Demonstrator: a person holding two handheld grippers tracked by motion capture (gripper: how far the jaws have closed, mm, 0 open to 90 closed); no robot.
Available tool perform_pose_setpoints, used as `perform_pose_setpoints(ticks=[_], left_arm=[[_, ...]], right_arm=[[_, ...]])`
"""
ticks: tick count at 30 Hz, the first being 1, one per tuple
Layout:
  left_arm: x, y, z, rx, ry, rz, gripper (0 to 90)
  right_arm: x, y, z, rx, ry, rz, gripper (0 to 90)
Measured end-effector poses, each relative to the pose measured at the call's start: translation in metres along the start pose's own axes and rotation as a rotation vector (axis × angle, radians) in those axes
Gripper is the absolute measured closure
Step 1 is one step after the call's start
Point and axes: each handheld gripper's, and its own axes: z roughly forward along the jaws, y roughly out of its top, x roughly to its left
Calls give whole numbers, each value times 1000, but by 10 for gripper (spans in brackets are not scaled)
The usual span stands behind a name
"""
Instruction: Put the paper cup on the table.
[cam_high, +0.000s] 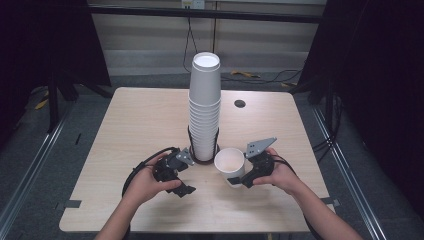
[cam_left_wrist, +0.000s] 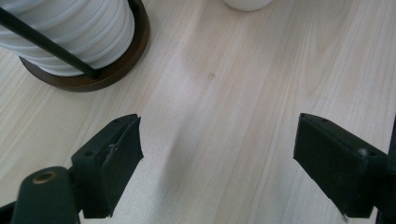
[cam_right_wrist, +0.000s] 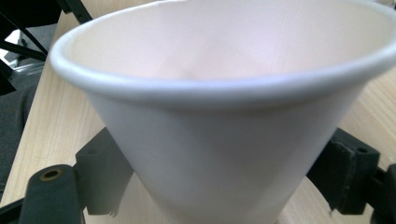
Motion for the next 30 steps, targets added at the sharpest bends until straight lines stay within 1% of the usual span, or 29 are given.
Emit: perform_pose_setpoints(ticks=[3, 5, 9, 11, 12, 15, 17, 20, 22, 25, 26, 27, 28, 30], left_arm=[[0, 1, 0, -2, -1, 2, 150], [0, 1, -1, 4, 0, 12, 150], [0, 1, -2, -4, 3, 4, 150], [0, 0, -2, -2, 5, 3, 150], [0, 0, -2, 1, 4, 7, 150], [0, -2, -2, 1, 4, 0, 150], [1, -2, -3, 5, 3, 10, 150], [1, -2, -3, 2, 5, -2, 150], [1, -3, -3, 3, 8, -1, 150], [1, -3, -3, 1, 5, 2, 150], [0, -4, -3, 1, 6, -6, 150], [1, -4, -4, 7, 11, 4, 150], [1, -4, -4, -1, 9, -5, 150], [1, -4, -5, -1, 10, -2, 150]], right_arm=[[0, -1, -1, 11, -3, 1, 163], [0, -2, -1, 18, -7, 4, 162], [0, -3, -3, 43, -4, 5, 148], [0, -4, -3, 40, -8, 1, 147], [0, -5, -4, 42, -7, 6, 147], [1, -6, -5, 47, -9, 18, 137], [1, -7, -7, 48, -12, 18, 137], [2, -8, -10, 54, -18, 20, 135], [2, -9, -12, 59, -20, 34, 134], [1, -11, -15, 63, -23, 42, 132], [1, -12, -16, 68, -19, 48, 132], [2, -13, -17, 75, -19, 43, 132], [2, -14, -18, 79, -19, 42, 132], [3, -15, -20, 83, -20, 39, 132]])
